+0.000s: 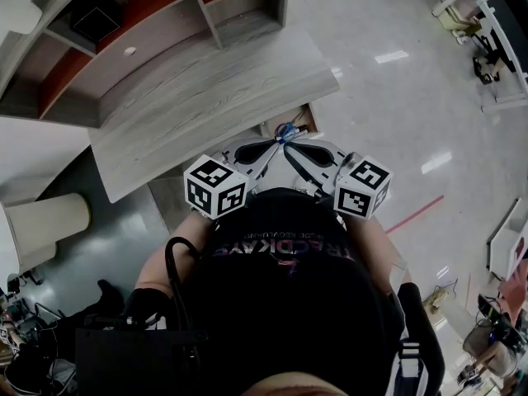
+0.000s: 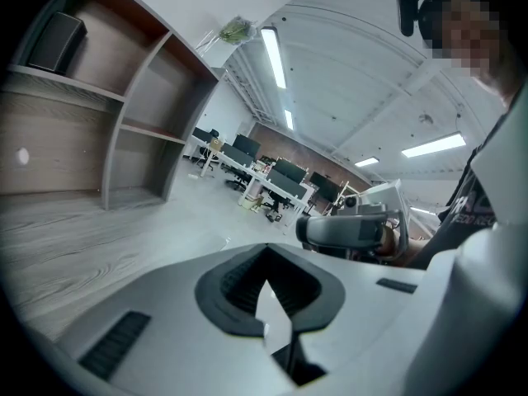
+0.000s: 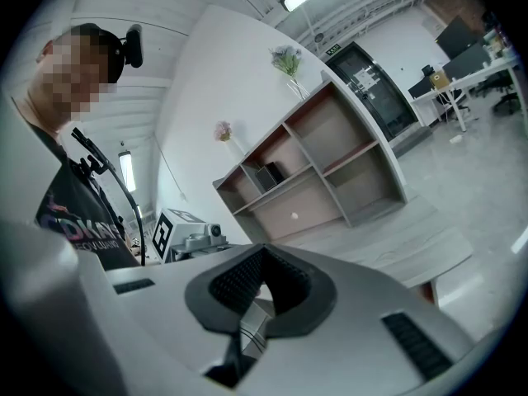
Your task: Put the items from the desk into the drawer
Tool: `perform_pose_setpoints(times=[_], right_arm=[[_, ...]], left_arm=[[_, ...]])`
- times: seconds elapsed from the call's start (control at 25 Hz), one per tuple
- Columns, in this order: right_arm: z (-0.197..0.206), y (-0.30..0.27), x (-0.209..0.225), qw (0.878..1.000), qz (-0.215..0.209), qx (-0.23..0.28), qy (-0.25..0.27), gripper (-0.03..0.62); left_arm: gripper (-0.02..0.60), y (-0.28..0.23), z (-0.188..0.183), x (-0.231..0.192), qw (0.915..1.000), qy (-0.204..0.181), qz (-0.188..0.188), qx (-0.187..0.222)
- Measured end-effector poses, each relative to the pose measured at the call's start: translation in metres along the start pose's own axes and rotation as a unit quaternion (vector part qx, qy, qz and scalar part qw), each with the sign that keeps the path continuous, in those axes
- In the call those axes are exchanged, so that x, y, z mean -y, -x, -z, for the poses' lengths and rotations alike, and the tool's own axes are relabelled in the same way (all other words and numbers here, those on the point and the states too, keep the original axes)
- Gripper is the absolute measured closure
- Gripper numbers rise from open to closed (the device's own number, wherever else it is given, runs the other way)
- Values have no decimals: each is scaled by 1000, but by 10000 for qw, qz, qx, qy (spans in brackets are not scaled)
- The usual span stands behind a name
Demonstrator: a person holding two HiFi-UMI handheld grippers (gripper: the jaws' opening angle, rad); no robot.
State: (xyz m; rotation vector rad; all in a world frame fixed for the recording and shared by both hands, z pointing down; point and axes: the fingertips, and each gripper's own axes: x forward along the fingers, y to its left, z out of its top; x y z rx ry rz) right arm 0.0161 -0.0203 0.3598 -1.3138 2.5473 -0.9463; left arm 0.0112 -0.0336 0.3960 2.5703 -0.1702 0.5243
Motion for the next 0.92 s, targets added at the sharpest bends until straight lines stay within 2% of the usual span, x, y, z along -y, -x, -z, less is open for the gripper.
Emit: perform_pose_setpoints(times=[0.92], right_arm=[[6, 6, -4, 10000, 60, 59, 7, 583]], left_arm=[[571, 4, 5, 4, 10000, 6, -46, 67]])
